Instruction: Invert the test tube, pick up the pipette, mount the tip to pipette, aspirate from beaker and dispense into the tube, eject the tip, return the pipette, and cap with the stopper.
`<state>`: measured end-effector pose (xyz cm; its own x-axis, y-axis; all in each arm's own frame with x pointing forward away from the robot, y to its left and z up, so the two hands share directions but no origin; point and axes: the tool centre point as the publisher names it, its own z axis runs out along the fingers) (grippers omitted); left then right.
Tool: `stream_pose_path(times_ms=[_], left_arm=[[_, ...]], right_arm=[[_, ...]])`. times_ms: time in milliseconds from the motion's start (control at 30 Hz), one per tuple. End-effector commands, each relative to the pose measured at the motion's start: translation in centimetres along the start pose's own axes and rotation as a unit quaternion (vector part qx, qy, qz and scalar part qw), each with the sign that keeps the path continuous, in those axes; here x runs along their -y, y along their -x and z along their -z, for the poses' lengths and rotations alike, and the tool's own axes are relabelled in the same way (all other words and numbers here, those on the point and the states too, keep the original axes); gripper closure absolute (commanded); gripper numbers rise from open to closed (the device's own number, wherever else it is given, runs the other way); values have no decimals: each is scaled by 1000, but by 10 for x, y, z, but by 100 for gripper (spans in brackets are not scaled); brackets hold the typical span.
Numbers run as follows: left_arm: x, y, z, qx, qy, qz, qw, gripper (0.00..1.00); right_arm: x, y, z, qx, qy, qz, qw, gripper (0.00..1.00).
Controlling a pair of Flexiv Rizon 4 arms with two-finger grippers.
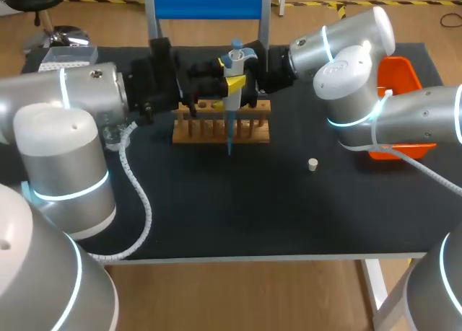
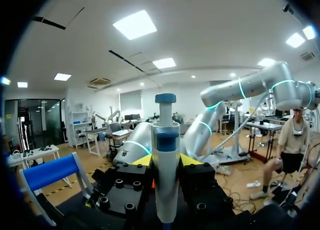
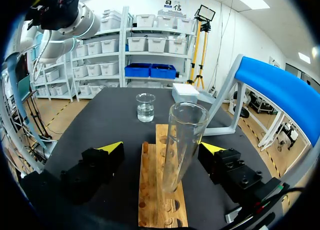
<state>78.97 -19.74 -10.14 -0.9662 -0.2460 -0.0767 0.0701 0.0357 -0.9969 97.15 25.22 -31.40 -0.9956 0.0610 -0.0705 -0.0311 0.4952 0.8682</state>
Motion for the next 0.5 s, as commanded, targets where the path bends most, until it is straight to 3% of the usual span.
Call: stream_pose_path(times_ms=[33, 500], left_arm=[[0, 3, -2, -14, 2, 2, 1000, 100], [0, 3, -1, -18, 4, 2, 1000, 100]], right_arm=[[0, 1, 1, -2, -2, 0, 1000, 0], [0, 1, 1, -2, -2, 0, 1000, 0]])
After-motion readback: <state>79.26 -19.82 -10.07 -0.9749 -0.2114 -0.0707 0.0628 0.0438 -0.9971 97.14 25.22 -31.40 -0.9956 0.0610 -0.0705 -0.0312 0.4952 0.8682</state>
